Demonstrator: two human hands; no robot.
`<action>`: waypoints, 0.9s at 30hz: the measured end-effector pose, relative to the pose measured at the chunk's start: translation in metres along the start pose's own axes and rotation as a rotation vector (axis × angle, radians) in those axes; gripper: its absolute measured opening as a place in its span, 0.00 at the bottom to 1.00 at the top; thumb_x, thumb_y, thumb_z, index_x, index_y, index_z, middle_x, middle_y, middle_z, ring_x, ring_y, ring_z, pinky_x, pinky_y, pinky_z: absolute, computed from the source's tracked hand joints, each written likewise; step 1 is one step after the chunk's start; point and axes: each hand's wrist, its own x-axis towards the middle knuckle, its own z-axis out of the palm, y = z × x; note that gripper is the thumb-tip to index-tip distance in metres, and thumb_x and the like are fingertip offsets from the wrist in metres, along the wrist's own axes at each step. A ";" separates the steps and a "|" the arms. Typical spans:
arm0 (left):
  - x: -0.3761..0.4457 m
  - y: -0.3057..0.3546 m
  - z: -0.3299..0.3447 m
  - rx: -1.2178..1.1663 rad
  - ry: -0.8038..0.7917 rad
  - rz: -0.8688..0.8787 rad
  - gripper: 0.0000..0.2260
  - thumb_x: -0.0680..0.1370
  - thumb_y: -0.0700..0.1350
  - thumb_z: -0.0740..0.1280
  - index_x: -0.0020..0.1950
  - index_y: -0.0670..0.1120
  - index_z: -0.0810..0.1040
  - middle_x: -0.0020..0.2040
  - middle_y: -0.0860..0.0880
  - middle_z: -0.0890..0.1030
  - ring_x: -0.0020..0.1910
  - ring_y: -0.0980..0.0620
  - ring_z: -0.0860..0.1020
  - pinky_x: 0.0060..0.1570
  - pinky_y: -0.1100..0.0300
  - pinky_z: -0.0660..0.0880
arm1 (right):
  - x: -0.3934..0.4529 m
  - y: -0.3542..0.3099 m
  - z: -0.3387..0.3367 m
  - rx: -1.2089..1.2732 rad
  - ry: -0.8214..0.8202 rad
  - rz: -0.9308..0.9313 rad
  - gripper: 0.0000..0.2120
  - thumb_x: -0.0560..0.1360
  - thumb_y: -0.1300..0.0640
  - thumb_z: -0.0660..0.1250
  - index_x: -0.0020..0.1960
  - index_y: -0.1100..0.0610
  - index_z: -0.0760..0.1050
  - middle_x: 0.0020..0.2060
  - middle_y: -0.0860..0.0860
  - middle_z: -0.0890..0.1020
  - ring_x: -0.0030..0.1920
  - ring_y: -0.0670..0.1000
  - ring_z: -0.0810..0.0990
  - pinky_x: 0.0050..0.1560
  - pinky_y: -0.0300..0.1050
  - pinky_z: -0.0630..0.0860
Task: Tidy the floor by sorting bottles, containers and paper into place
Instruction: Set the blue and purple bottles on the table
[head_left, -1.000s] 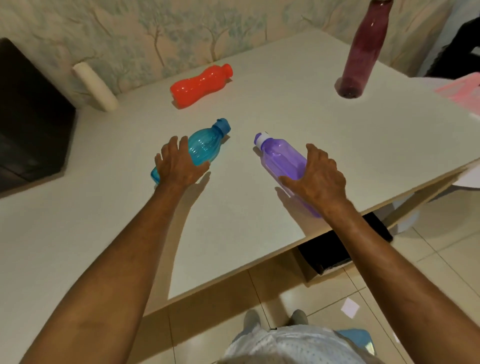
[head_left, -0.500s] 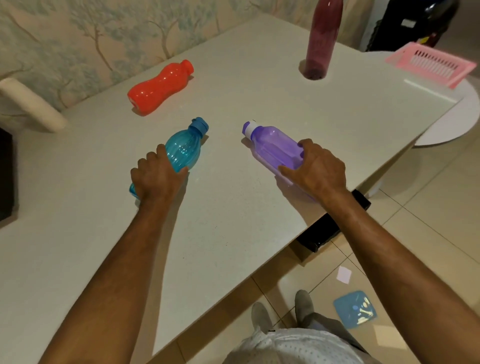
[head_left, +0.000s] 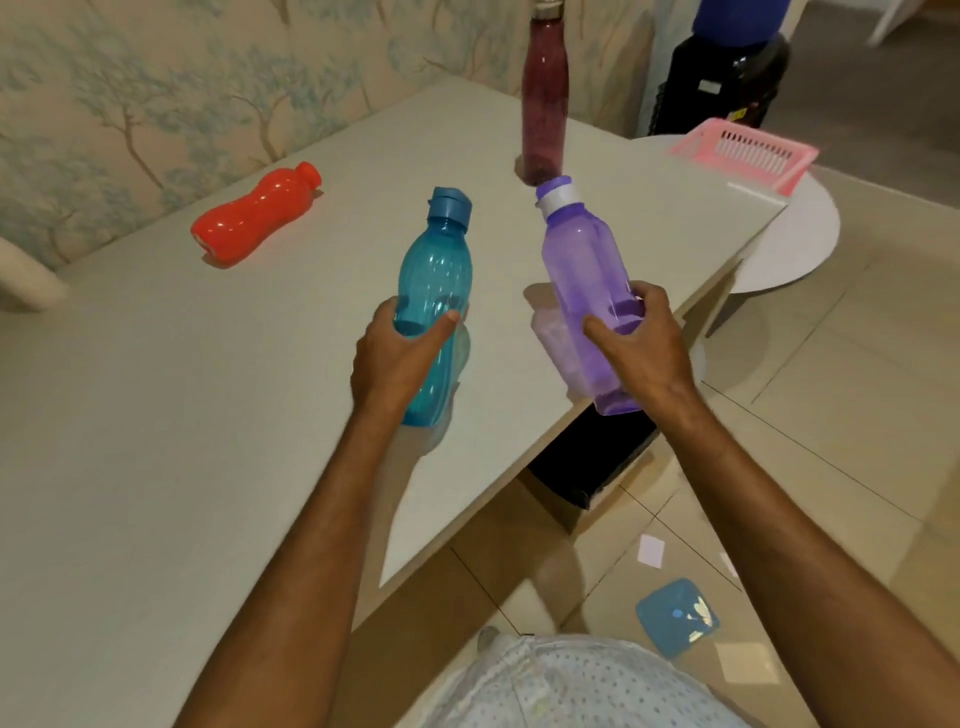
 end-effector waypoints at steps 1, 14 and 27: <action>-0.008 0.011 0.013 -0.038 -0.022 0.015 0.38 0.69 0.73 0.69 0.73 0.55 0.70 0.55 0.59 0.75 0.52 0.55 0.77 0.48 0.59 0.74 | -0.001 0.008 -0.014 0.048 0.021 0.025 0.36 0.72 0.42 0.77 0.74 0.49 0.66 0.61 0.44 0.76 0.50 0.41 0.78 0.37 0.29 0.74; -0.135 0.073 0.205 -0.244 -0.421 0.056 0.27 0.68 0.69 0.74 0.63 0.60 0.78 0.53 0.60 0.84 0.50 0.64 0.83 0.50 0.57 0.83 | -0.034 0.156 -0.144 0.284 0.189 0.326 0.31 0.72 0.47 0.74 0.71 0.48 0.66 0.59 0.45 0.76 0.54 0.46 0.81 0.42 0.38 0.82; -0.147 -0.063 0.346 -0.249 -0.498 -0.516 0.21 0.70 0.59 0.76 0.60 0.56 0.76 0.51 0.54 0.84 0.46 0.56 0.85 0.35 0.63 0.79 | -0.037 0.322 -0.085 0.292 -0.001 0.677 0.35 0.72 0.49 0.75 0.74 0.50 0.64 0.60 0.49 0.76 0.56 0.49 0.80 0.48 0.44 0.82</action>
